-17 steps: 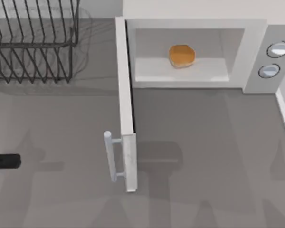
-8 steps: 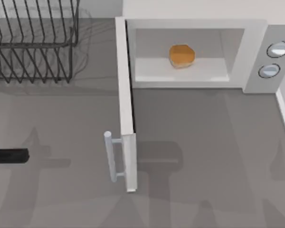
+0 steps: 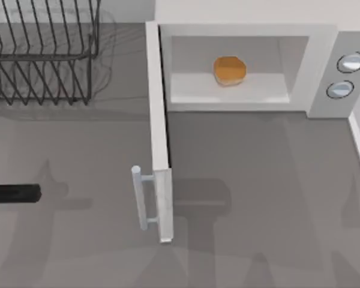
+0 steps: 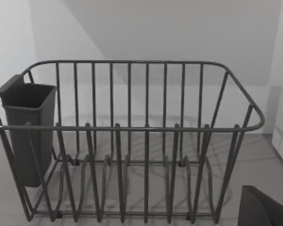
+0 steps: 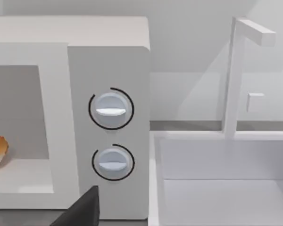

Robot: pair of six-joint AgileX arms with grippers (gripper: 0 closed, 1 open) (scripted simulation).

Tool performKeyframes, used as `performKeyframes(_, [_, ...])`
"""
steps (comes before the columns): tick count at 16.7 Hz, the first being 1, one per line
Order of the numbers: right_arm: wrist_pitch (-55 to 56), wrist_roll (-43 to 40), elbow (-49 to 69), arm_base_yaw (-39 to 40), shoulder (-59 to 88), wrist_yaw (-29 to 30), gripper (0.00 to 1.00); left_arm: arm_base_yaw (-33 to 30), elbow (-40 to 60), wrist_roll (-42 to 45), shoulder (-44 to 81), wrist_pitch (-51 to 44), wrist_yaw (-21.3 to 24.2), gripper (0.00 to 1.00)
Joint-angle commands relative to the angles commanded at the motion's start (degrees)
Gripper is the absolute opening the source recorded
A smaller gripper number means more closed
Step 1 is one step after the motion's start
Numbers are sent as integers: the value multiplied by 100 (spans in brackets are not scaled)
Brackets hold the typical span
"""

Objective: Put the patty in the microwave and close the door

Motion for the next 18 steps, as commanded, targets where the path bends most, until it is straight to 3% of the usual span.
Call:
performKeyframes(5, [0, 0, 0, 0, 0, 0, 100, -469, 1120, -753, 1154, -1039, -51, 0])
performKeyframes(13, [0, 0, 0, 0, 0, 0, 100, -1182, 3400, -2322, 3795, -3808, -9, 0])
performKeyframes(18, [0, 0, 0, 0, 0, 0, 100, -1247, 3842, -2651, 4390, -4428, -17, 0])
